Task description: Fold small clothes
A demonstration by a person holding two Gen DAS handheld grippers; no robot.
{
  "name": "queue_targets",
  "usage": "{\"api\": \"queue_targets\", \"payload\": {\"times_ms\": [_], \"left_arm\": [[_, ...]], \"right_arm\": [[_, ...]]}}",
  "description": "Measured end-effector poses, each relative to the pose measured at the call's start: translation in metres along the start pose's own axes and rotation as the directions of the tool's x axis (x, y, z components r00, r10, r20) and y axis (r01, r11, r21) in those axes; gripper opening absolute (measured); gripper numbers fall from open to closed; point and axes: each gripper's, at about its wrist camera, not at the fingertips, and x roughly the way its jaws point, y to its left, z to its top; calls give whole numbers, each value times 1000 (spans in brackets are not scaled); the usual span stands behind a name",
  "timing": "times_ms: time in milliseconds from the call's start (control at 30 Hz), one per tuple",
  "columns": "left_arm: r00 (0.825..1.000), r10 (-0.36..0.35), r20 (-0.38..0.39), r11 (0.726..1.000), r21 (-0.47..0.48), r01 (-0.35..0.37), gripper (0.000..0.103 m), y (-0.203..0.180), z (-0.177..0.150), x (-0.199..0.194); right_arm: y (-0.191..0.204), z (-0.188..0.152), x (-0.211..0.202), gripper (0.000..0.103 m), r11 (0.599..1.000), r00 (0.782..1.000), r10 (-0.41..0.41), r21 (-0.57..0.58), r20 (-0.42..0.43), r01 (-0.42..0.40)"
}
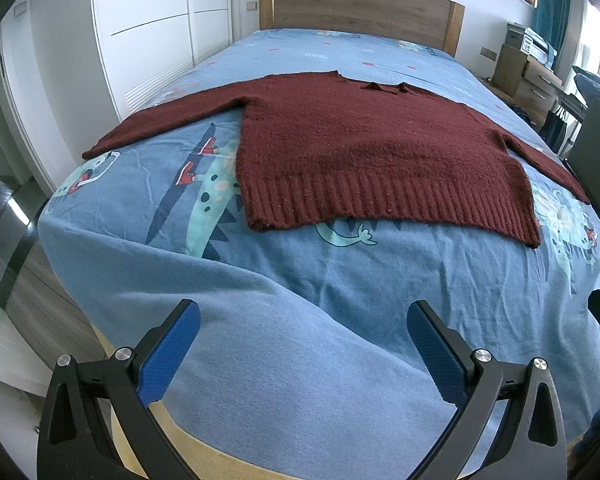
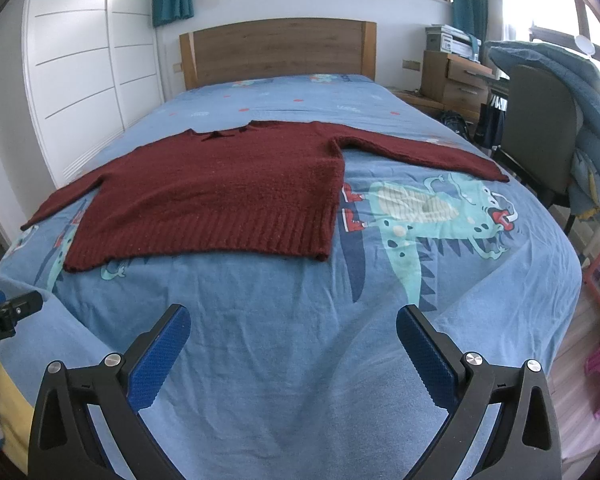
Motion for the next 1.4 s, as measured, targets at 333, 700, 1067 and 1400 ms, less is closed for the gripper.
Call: {"api": "queue_targets", "payload": {"times_ms": [333, 700, 1067, 1400], "left_arm": [[1000, -2, -3, 1000, 0, 2, 102, 2, 2, 0], [1000, -4, -5, 1000, -1, 4, 102, 2, 2, 0], [1000, -5, -7, 1000, -1, 5, 102, 3, 3, 0], [1000, -7, -10, 1000, -3, 7, 102, 2, 2, 0]], "right_arm": [[0, -1, 0, 103, 1000, 1000, 1, 2, -1, -1], [-2, -2, 1, 103, 1000, 1000, 2, 12, -5, -2], [-5, 1, -1, 103, 1000, 1000, 2, 27, -10, -2], [-6, 1, -1, 103, 1000, 1000, 3, 27, -10, -3]]}}
